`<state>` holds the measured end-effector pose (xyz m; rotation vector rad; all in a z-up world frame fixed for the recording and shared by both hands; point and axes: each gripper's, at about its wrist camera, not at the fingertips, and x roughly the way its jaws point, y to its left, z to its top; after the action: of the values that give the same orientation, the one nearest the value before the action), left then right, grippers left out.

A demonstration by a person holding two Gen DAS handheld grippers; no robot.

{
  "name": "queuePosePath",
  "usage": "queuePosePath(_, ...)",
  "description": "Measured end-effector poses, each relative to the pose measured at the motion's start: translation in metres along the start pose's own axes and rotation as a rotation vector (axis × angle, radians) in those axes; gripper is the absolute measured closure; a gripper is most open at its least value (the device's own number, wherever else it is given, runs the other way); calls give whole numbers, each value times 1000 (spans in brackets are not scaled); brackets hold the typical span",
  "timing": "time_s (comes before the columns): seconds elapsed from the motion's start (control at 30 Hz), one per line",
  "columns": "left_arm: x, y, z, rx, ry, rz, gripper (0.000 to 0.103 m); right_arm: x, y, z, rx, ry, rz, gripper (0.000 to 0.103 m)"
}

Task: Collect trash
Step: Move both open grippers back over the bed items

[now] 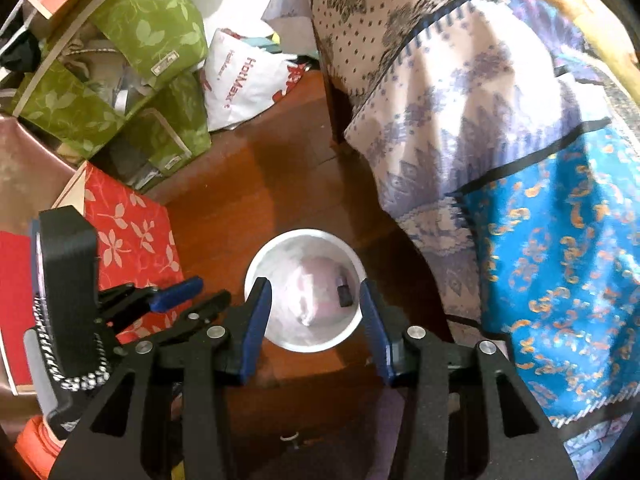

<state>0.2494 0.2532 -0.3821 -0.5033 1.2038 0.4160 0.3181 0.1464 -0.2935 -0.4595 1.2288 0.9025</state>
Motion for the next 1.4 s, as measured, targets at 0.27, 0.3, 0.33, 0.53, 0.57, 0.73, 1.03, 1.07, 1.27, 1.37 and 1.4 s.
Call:
queuePosePath(0.27, -66, -20, 1, 47, -126, 11, 75, -48, -8, -9, 34, -110, -15, 61)
queuePosePath(0.3, -74, -23, 1, 53, -143, 13, 75, -57, -10, -10, 42, -129, -11, 61)
queuePosePath(0.33, -80, -26, 1, 57, -156, 15, 75, -66, -13, -13, 50, -148, -9, 61)
queuePosePath(0.53, -129, -57, 1, 90, -260, -4, 67, -110, -28, -26, 87, -254, -20, 61)
queuePosePath(0.57, -136, -64, 0, 98, -282, -10, 63, -120, -34, -30, 93, -273, -25, 61)
queuePosePath(0.73, -165, -104, 1, 139, -359, -51, 56, -165, -62, -50, 126, -378, -85, 61)
queuePosePath(1.03, -190, -193, 7, 288, -409, -139, 55, -225, -124, -90, 231, -509, -213, 61)
queuePosePath(1.07, -191, -203, 7, 302, -411, -149, 55, -230, -129, -94, 238, -516, -222, 61)
queuePosePath(1.27, -188, -267, 15, 391, -408, -203, 54, -257, -179, -122, 325, -553, -313, 61)
queuePosePath(1.37, -179, -299, 22, 433, -394, -228, 54, -264, -208, -135, 366, -555, -347, 61)
queuePosePath(1.4, -175, -312, 24, 449, -388, -234, 54, -266, -216, -138, 379, -554, -352, 61)
